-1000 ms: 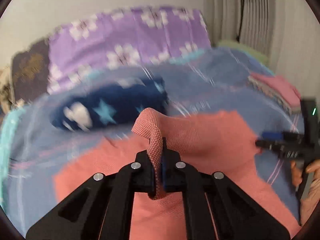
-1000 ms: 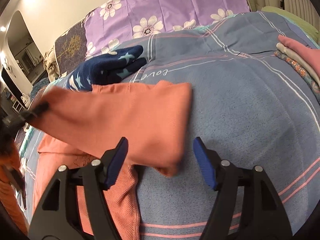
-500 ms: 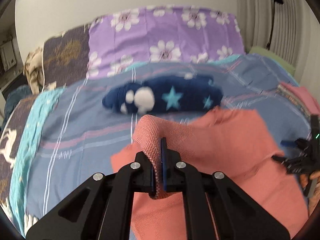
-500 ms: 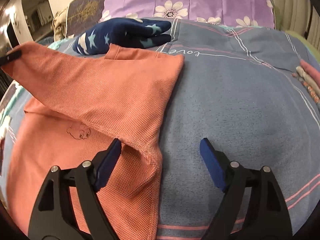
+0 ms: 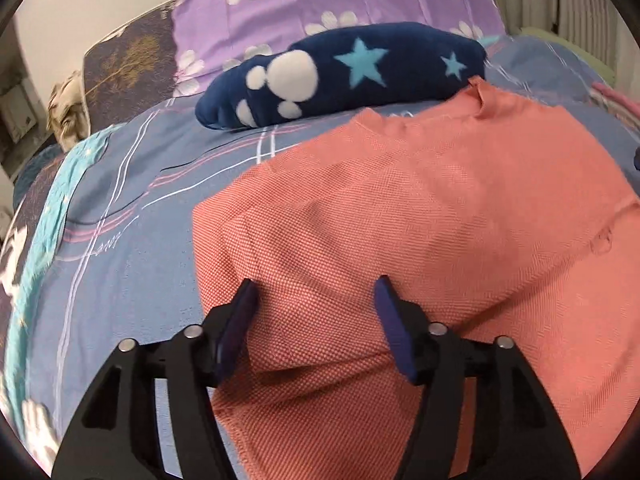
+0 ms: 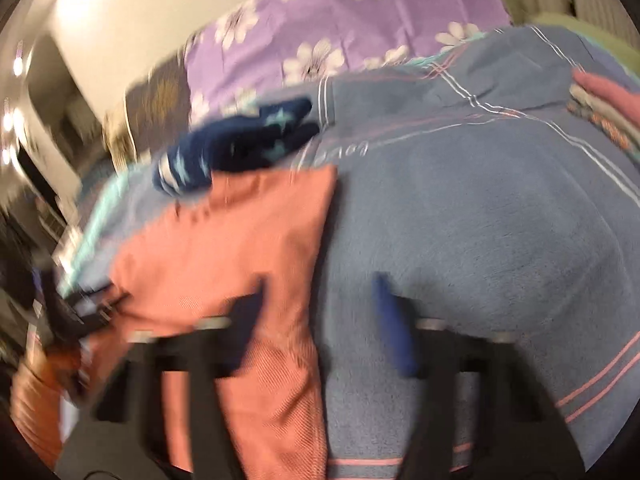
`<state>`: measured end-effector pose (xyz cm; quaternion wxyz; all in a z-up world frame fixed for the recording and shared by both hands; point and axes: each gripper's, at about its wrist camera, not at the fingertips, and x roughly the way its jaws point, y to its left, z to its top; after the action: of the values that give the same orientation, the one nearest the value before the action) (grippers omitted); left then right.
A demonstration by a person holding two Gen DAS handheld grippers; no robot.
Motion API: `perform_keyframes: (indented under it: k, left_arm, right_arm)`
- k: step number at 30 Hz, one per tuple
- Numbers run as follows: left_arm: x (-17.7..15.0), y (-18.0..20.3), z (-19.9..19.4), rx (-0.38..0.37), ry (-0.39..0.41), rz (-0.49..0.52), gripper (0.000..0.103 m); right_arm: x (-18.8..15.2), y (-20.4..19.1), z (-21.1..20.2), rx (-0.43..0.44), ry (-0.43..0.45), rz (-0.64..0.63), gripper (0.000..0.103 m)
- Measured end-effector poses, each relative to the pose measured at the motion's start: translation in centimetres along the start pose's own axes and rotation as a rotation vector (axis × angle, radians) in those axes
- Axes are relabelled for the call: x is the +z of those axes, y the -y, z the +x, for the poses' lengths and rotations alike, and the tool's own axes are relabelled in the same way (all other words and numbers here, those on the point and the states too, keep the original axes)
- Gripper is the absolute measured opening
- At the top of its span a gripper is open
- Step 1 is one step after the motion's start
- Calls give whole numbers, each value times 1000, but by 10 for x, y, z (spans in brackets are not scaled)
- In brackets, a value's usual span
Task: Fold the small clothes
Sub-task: 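Fold the side edge over the shirt body and open the left gripper, then grasp the hem of the folded pink shirt with the left gripper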
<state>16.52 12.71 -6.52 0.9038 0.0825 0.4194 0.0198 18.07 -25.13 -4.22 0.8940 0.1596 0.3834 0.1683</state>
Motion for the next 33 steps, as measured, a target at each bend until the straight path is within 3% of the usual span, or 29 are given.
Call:
perform_keyframes:
  k: [1,4,6,7,12,16,18,20,27,31,33]
  left_arm:
    - [0,-2,0,-7,1,-11,63]
    - [-1,-6,-1,-28,2,-44,64]
    - [-1,-8,0,-35,1,-58,67]
    - [-2,-9,0,-38,1,-66,67]
    - [-4,-13,-6,-55,15,-100,69]
    - [-2,-19,-22,-98,67,-113,69]
    - [-1,-18,-21,-57,71,-87,69]
    - [-5,-15,-7,-32,22,-67,69]
    - [-11,-23,-5,-46,16,-113,77]
    - [-25,-30,-26,-89,23,-156,77]
    - [-41,-34,-41,-118,15,-161,79]
  right_arm:
    - [-1,-5,2,40,-4,-12,14]
    - [-8,-31,15,116,-51,-106,14]
    - [-17,-47,35,-19,-126,-198,18]
    - [-23,-46,52,-136,-183,-227,16]
    - [-16,-31,43,-100,-178,-95,8]
    - [-12,-26,37,-60,-161,-55,18]
    - [-11,-23,42,-66,-164,-52,19]
    - [-14,-22,48,-76,-169,-65,19]
    - [-22,-40,56,-209,-132,-228,21]
    - [-21,-30,52,-159,-136,-190,21]
    - [-22,-23,41,-156,-145,-174,28]
